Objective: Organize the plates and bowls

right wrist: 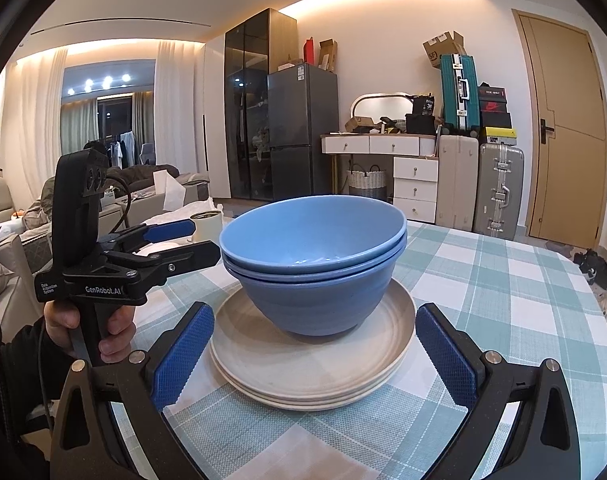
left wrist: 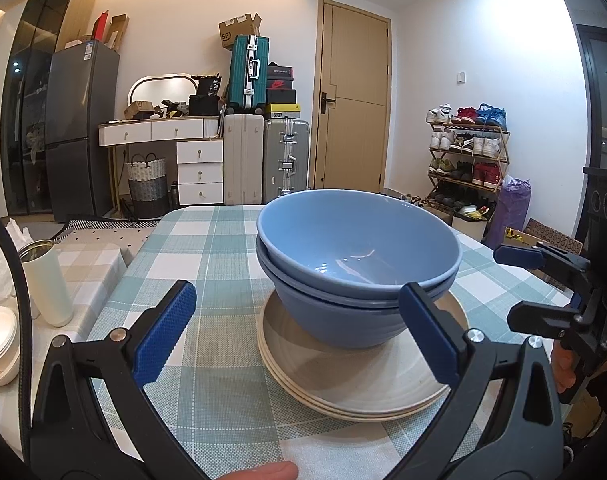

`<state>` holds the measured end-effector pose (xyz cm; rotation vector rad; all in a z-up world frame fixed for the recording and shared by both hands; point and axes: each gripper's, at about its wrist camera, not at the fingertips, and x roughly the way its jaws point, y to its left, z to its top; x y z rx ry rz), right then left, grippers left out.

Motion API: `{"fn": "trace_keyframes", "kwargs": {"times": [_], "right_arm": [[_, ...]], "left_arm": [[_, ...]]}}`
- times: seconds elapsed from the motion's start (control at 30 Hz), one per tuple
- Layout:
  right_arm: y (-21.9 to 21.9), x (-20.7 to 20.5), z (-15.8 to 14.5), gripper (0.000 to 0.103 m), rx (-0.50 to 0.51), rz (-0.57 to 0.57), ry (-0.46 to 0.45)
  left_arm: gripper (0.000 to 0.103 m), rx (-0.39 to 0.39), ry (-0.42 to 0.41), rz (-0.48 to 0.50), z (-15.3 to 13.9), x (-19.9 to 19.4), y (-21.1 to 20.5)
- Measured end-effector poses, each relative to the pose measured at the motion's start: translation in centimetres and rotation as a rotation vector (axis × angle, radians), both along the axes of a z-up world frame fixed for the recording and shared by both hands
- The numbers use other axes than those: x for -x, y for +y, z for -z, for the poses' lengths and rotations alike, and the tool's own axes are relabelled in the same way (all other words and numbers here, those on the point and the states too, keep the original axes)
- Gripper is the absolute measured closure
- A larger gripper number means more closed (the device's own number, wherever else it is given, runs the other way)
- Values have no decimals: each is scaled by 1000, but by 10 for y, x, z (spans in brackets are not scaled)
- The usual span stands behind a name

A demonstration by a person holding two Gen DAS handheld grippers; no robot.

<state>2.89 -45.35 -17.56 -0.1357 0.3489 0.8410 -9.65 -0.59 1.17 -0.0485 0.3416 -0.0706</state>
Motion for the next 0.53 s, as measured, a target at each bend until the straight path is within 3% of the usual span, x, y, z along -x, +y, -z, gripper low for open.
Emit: {"fn": "trace_keyframes", "kwargs": {"times": [0.53], "right_arm": [[2,0,0,1,7,2,4]], "left_arm": [[2,6,3,14,1,-4,2]]}}
